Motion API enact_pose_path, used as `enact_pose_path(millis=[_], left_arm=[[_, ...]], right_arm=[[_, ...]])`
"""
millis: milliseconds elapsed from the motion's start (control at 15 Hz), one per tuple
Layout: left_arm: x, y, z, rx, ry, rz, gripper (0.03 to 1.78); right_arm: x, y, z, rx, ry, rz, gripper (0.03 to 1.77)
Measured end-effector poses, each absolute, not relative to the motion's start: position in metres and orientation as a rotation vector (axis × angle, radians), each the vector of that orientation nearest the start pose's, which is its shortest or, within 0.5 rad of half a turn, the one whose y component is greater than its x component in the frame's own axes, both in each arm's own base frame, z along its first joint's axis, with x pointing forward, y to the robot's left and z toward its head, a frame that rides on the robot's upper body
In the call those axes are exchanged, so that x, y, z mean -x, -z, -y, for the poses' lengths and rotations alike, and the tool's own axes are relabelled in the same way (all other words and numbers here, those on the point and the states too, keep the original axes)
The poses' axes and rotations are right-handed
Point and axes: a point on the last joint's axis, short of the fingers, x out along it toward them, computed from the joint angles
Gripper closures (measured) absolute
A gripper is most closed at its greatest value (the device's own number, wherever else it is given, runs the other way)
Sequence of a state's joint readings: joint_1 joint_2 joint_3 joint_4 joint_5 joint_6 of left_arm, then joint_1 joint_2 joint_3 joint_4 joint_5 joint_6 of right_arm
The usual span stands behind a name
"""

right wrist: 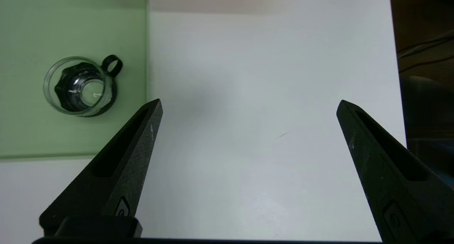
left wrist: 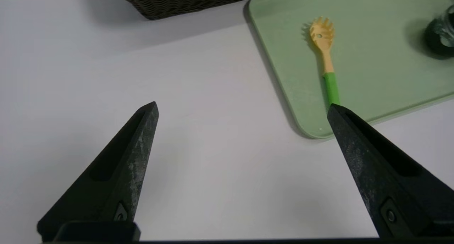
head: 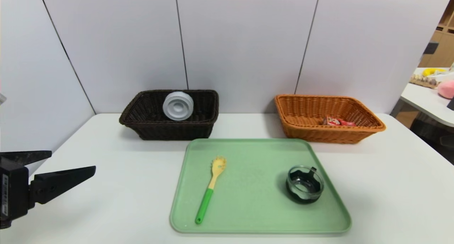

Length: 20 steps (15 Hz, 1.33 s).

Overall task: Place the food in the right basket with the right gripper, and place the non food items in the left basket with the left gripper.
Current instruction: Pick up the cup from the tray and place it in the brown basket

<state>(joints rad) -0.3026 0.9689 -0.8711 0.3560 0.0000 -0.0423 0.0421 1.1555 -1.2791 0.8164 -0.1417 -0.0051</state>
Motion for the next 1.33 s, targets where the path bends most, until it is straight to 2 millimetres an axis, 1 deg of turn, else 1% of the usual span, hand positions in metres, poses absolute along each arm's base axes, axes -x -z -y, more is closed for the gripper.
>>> enact_pose_path(millis=[133, 200, 400, 600, 800, 867, 1000, 1133, 1333], left_arm=[[-0.107, -0.256, 0.030, -0.033, 0.269, -0.485, 0.12], [-0.113, -0.256, 0.033, -0.047, 0.300, -0.491, 0.12], [-0.134, -0.268, 0.060, -0.094, 0.450, -0.476, 0.12], [-0.158, -0.278, 0.099, -0.147, 0.550, -0.485, 0.12], [-0.171, -0.278, 0.142, -0.188, 0.671, -0.502, 0.12], [-0.174, -0.277, 0.153, -0.191, 0.695, -0.509, 0.12], [-0.181, -0.280, 0.182, -0.152, 0.745, -0.525, 0.12], [-0.187, -0.280, 0.209, -0.117, 0.774, -0.552, 0.12], [-0.203, -0.273, 0.248, -0.142, 0.780, -0.558, 0.12]], right_arm=[[-0.111, -0.297, 0.002, 0.057, 0.123, -0.668, 0.11], [-0.106, -0.294, 0.003, 0.055, 0.132, -0.662, 0.11], [-0.098, -0.288, 0.004, 0.054, 0.137, -0.665, 0.11], [-0.095, -0.286, 0.004, 0.052, 0.137, -0.665, 0.11], [-0.094, -0.285, 0.004, 0.051, 0.135, -0.669, 0.11], [-0.094, -0.285, 0.004, 0.051, 0.136, -0.664, 0.10], [-0.095, -0.286, 0.004, 0.051, 0.137, -0.660, 0.10], [-0.095, -0.285, 0.004, 0.051, 0.138, -0.661, 0.10], [-0.095, -0.283, 0.004, 0.052, 0.140, -0.670, 0.10]])
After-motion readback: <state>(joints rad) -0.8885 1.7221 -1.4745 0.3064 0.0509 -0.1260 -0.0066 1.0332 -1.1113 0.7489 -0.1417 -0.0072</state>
